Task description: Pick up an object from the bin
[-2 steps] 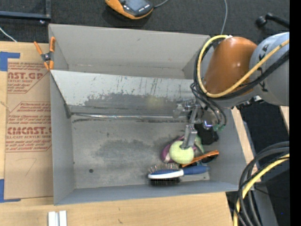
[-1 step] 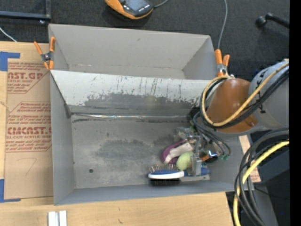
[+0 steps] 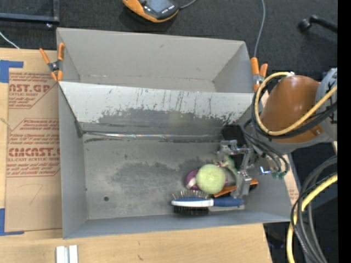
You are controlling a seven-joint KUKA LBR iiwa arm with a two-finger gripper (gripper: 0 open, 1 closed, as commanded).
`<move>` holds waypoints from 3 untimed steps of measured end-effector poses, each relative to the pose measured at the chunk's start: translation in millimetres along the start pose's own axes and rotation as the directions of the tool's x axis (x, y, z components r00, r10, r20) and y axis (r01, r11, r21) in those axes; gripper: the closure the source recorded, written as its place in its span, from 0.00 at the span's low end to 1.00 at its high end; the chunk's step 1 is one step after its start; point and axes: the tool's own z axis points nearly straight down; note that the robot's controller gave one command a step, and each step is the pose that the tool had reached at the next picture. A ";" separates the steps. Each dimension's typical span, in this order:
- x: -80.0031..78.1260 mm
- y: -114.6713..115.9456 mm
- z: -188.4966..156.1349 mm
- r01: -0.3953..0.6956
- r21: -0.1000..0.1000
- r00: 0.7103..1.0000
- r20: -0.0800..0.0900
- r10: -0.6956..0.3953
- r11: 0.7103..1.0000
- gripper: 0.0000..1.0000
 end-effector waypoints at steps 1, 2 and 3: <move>-9.8 10.5 70.1 0.022 -0.004 1.000 0.002 -0.022 1.000 0.00; 15.9 8.5 72.7 0.041 0.004 0.999 0.022 -0.041 0.999 0.00; -12.6 9.3 65.4 0.020 -0.001 1.000 0.005 -0.020 1.000 1.00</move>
Offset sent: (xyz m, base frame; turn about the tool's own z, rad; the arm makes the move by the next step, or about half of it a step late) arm -0.0224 0.0054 -0.0757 -0.0439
